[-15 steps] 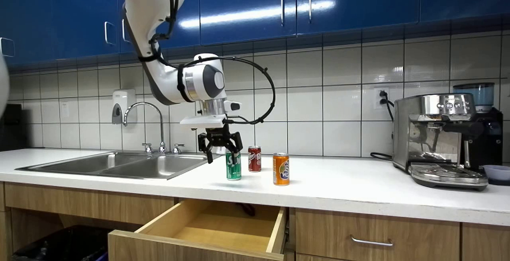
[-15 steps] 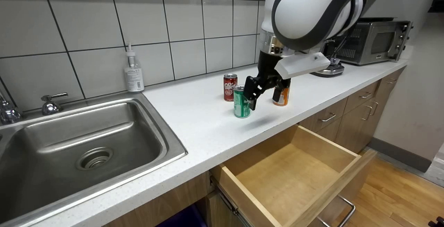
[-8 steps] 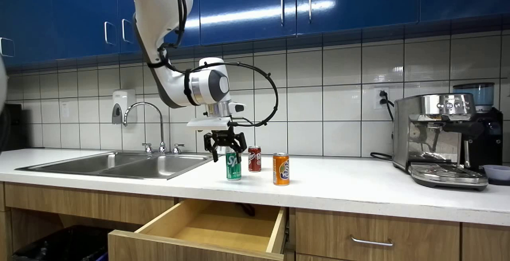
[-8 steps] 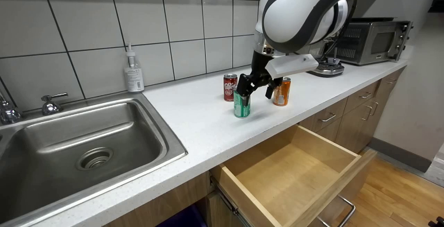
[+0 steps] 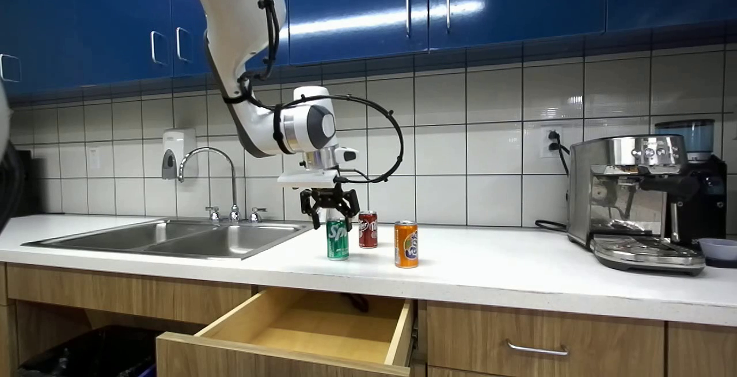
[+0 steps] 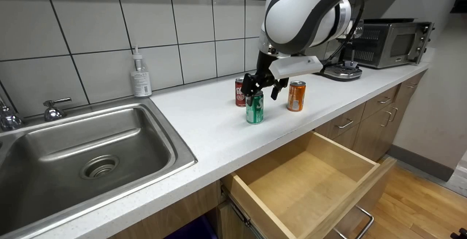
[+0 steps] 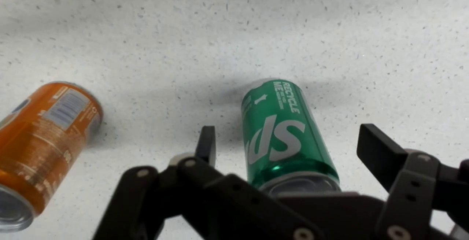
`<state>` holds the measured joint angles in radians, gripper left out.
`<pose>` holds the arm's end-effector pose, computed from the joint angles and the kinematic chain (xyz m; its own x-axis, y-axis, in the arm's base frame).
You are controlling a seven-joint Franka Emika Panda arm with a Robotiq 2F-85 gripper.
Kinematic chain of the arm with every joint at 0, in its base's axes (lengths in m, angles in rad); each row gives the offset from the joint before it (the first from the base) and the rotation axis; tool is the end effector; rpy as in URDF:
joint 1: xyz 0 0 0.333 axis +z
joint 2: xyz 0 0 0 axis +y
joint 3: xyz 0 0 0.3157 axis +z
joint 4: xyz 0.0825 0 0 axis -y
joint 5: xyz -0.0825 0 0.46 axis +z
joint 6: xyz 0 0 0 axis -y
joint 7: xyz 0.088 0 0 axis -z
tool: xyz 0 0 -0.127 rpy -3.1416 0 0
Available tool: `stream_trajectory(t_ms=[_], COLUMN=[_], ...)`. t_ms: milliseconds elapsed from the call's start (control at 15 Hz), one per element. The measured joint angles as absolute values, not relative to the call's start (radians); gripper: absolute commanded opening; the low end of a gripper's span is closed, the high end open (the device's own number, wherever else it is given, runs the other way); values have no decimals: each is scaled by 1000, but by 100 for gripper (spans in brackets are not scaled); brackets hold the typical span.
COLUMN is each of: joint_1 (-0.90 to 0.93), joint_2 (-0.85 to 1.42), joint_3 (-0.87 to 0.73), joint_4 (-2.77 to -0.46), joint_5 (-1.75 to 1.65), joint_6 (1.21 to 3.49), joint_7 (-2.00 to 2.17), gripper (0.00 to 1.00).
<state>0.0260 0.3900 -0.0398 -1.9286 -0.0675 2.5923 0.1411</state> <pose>0.7087 -0.0084 0.2430 0.9574 -0.0896 0.2747 -0.1006 -0.9946 0.0262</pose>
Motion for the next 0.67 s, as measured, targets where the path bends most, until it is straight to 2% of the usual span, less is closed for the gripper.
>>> stream_trajectory(t_ms=[667], joint_1=[26], joint_2=[451], joint_3=[-39], joint_4=[-1839], joint_5=[-58], joint_6=[2592], joint_7=[139], gripper=[100])
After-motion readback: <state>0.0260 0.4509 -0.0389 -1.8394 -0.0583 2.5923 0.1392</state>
